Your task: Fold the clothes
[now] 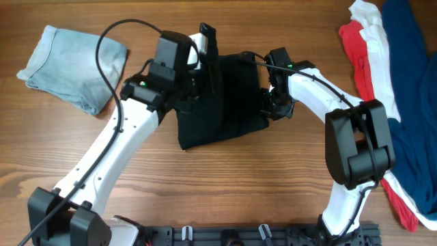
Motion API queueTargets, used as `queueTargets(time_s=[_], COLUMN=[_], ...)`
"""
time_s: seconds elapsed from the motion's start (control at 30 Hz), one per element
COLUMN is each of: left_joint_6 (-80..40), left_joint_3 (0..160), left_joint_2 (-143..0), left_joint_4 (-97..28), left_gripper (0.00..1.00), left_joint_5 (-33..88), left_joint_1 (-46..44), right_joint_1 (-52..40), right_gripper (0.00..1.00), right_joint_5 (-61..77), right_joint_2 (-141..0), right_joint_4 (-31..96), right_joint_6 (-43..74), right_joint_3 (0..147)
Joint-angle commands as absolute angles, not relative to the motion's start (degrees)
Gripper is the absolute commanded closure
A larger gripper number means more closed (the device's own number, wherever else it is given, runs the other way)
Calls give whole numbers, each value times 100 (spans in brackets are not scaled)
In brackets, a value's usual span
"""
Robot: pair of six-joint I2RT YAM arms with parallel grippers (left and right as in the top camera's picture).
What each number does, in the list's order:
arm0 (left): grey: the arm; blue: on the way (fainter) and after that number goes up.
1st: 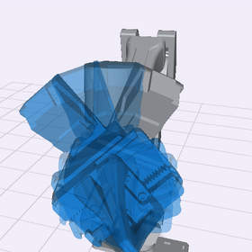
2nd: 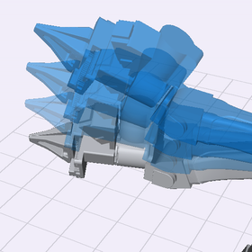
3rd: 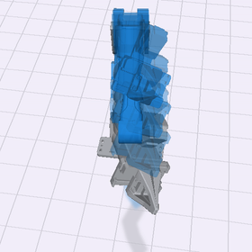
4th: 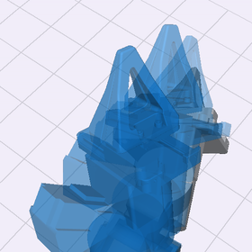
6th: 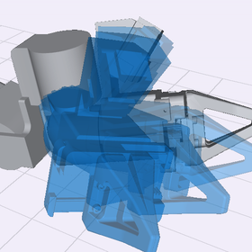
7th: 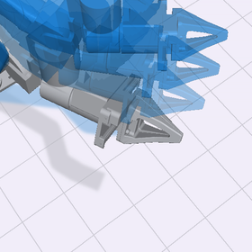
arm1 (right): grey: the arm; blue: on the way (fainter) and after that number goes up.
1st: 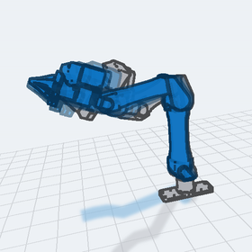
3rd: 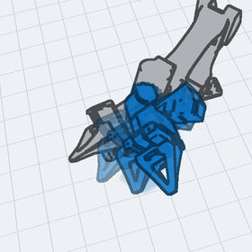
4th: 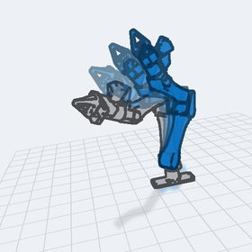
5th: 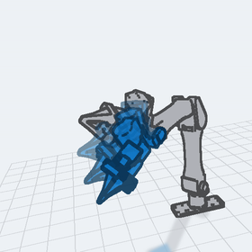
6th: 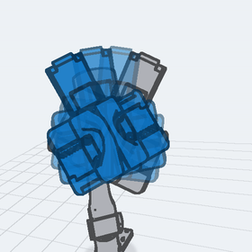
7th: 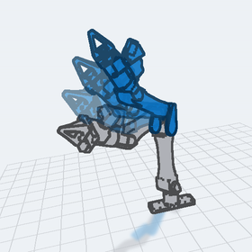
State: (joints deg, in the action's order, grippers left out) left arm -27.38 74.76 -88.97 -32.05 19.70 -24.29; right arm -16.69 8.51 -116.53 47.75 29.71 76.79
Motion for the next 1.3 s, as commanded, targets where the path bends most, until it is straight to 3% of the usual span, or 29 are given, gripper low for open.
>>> queueTargets(time_s=[0.0, 0.07, 0.17, 0.23, 0.3, 0.53, 0.8, 1.0, 1.27], left_joint_6=[-2792, -2792, -2792, -2790, -2788, -2574, -2115, -2097, -2095], left_joint_3=[7614, 7614, 7614, 7614, 7616, 7616, 7614, 7614, 7614], left_joint_2=[-9021, -9105, -9168, -9168, -9133, -8781, -8989, -9518, -10694], left_joint_4=[-3138, -3100, -3065, -3011, -2902, -2786, -3085, -2993, -1778], left_gripper=[92, 86, 51, 17, 1, 0, 0, 0, 0], left_joint_5=[1874, 1876, 1876, 1879, 1907, 1688, 1295, 1299, 1299], left_joint_1=[-2576, -2657, -2727, -2727, -2720, -2467, -1638, -1177, -1070], right_joint_1=[-1691, -1691, -1691, -1691, -1691, -1601, -1061, -1133, -1699], right_gripper=[96, 96, 96, 96, 96, 96, 96, 96, 96], right_joint_5=[755, 775, 773, 773, 770, 578, 425, 1483, 2220], right_joint_2=[-11865, -11865, -11865, -11865, -11865, -11625, -10112, -9174, -9494], right_joint_4=[4783, 4786, 4807, 4818, 4829, 5037, 5168, 5146, 5363], right_joint_6=[2998, 2998, 2998, 2998, 2998, 3133, 3146, 2386, 2272], right_joint_3=[7605, 7605, 7605, 7605, 7605, 7609, 7618, 7618, 7603])
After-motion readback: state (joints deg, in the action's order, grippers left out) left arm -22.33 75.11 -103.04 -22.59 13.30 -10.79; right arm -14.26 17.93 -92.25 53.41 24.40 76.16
